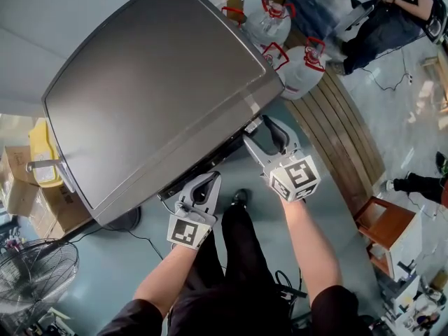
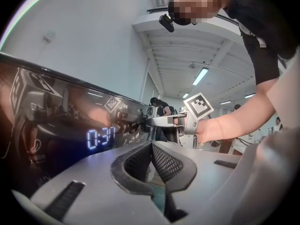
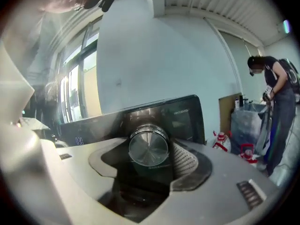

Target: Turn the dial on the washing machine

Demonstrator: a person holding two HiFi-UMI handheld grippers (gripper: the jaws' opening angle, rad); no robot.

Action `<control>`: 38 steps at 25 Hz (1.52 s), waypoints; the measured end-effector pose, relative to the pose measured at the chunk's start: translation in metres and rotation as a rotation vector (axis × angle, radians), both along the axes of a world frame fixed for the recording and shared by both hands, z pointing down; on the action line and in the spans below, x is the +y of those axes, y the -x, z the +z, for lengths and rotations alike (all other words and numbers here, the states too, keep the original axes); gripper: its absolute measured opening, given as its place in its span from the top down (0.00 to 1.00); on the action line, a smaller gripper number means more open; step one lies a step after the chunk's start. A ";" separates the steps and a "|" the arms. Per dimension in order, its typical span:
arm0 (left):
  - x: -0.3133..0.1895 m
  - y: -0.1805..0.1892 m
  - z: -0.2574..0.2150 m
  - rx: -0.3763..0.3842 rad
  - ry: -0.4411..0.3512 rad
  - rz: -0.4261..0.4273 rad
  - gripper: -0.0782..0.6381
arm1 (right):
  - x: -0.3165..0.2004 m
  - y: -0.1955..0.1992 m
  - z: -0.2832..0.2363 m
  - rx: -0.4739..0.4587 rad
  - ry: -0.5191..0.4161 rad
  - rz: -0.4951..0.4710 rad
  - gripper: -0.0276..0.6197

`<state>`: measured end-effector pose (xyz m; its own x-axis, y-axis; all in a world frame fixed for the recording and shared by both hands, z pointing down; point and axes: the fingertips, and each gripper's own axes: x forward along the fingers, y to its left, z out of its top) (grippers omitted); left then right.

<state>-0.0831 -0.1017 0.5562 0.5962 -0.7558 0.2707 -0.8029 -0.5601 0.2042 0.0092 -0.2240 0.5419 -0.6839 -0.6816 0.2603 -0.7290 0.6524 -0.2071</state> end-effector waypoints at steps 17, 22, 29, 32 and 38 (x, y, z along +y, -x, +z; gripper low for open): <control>0.004 -0.007 0.005 -0.005 0.017 0.015 0.87 | 0.004 0.008 -0.004 0.375 -0.253 0.011 0.54; 0.004 -0.006 0.006 -0.013 0.010 0.020 0.87 | 0.006 0.014 -0.007 0.505 -0.352 -0.024 0.54; 0.003 -0.009 0.006 -0.016 0.013 0.026 0.87 | 0.006 0.013 -0.006 0.579 -0.415 -0.027 0.54; 0.003 -0.011 0.006 -0.014 0.012 0.029 0.87 | 0.005 0.013 -0.007 0.505 -0.379 -0.034 0.54; 0.003 -0.012 0.009 -0.018 0.017 0.039 0.87 | 0.005 0.008 -0.017 0.135 -0.193 -0.069 0.53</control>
